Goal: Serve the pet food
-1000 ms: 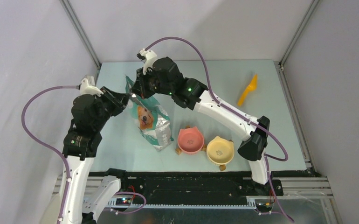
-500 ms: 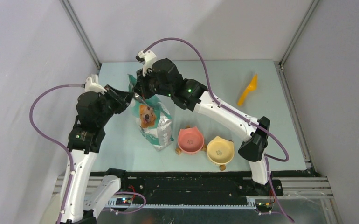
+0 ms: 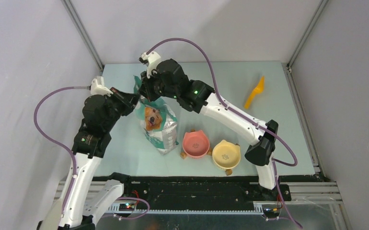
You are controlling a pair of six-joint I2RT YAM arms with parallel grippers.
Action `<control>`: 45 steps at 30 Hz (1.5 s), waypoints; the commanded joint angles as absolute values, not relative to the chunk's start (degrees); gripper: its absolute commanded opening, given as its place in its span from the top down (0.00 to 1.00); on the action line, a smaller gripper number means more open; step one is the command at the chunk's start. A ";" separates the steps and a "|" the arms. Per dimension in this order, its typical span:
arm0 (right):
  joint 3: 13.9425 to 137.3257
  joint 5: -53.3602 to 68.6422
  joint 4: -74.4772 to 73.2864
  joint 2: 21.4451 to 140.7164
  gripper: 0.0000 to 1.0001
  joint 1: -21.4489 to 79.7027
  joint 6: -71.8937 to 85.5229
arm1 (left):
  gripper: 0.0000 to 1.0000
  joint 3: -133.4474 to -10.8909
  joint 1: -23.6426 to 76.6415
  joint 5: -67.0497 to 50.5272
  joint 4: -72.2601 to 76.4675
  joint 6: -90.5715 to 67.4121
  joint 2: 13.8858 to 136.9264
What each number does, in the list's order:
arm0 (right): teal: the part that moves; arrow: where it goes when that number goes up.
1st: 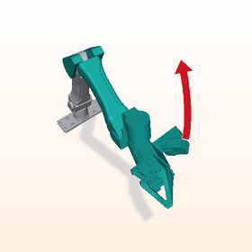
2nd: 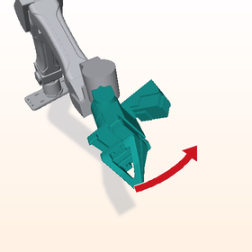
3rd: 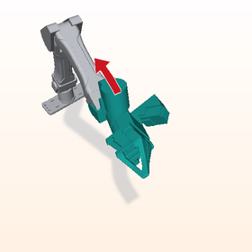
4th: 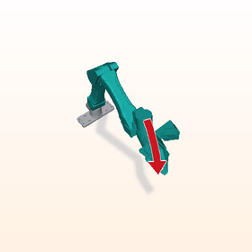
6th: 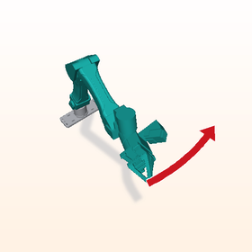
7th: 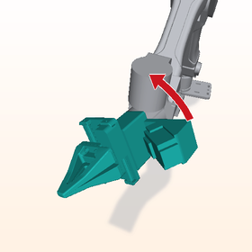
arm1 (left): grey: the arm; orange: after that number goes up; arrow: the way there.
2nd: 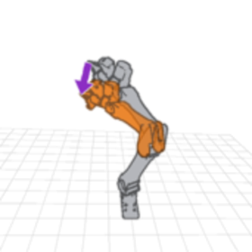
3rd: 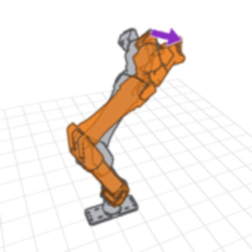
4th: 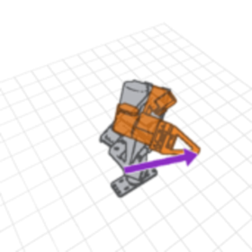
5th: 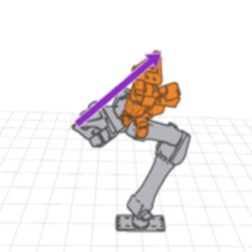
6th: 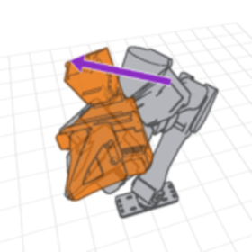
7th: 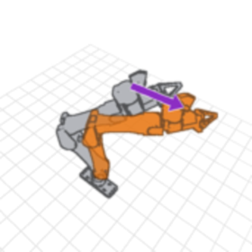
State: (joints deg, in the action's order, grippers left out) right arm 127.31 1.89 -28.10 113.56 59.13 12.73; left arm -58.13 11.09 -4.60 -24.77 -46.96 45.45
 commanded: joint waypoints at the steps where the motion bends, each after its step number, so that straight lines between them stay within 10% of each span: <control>1: 131.10 5.89 -28.21 110.33 1.00 60.92 10.39 | 1.00 -61.31 14.18 7.01 -31.05 -43.89 46.32; 9: 130.75 1.05 -29.67 107.91 1.00 59.11 6.31 | 1.00 -64.90 16.97 21.88 -44.58 -39.96 44.11; 28: 130.45 0.99 -31.44 107.24 1.00 58.05 5.28 | 0.99 -66.71 16.95 15.56 -42.75 -38.49 39.84; 35: 130.12 10.52 -31.84 107.38 1.00 57.85 7.15 | 0.31 -66.65 17.02 8.26 -37.81 -38.58 41.45; 45: 129.89 11.38 -32.54 105.74 1.00 57.96 7.61 | 0.31 -65.37 16.91 8.61 -35.02 -38.78 47.28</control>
State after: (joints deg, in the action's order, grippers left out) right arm 127.70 8.40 -32.53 111.11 57.52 7.33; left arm -64.99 17.23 8.82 -37.71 -39.05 45.21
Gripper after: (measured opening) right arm 0.009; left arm 0.715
